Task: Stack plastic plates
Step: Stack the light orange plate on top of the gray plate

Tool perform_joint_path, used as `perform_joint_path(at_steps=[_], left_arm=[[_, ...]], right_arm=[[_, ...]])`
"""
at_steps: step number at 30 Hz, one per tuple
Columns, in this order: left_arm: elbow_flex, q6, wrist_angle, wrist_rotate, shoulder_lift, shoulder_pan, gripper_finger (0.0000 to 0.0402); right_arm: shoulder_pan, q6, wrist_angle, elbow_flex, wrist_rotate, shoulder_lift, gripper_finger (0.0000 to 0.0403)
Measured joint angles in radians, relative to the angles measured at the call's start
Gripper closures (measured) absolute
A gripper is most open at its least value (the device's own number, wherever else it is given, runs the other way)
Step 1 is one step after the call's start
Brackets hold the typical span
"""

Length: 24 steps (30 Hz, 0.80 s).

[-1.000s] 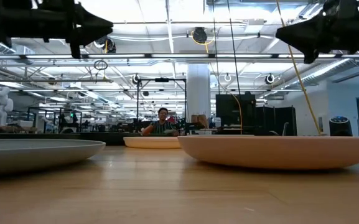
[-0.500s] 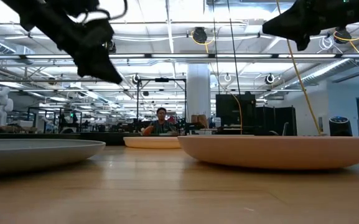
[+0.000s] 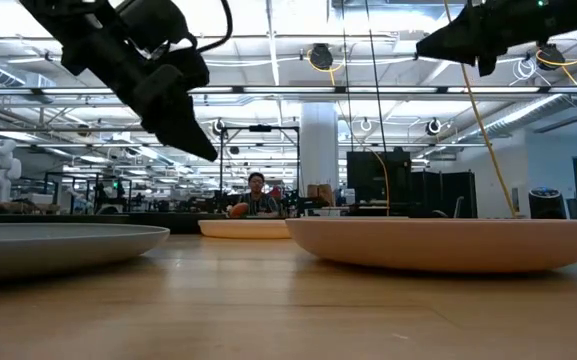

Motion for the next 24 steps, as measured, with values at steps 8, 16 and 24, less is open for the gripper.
perform_joint_path(at_steps=[8,16,24], left_arm=[[0.0,0.012,0.097,-0.002,0.016,-0.082,0.0317],[0.001,0.029,0.166,-0.007,0.049,-0.133,0.0317],[0.001,0.0,0.177,-0.014,0.08,-0.123,0.0317]], right_arm=[[-0.008,-0.007,-0.042,0.029,-0.002,0.002,0.0342],[-0.01,-0.058,-0.022,0.029,-0.003,0.001,0.0342],[-0.01,-0.07,-0.02,0.029,-0.003,0.004,0.0342]])
